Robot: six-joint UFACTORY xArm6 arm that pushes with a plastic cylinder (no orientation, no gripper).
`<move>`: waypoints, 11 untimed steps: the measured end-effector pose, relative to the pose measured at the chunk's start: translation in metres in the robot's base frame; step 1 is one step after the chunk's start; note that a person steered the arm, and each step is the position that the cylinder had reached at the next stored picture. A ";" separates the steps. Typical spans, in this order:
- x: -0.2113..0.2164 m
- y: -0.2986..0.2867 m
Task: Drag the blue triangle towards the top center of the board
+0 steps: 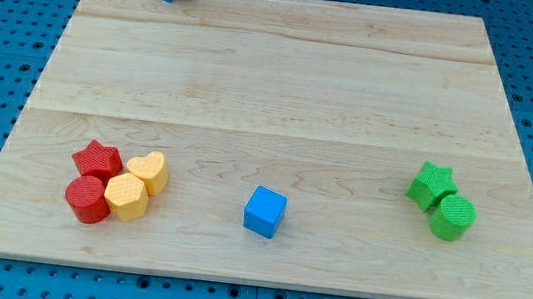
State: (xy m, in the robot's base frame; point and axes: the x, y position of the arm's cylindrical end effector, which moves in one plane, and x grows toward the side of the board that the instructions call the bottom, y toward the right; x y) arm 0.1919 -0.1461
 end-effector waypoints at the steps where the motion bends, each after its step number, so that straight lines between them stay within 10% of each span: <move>1: 0.003 -0.010; 3: 0.102 -0.097; 7: 0.000 -0.158; 11: 0.033 0.018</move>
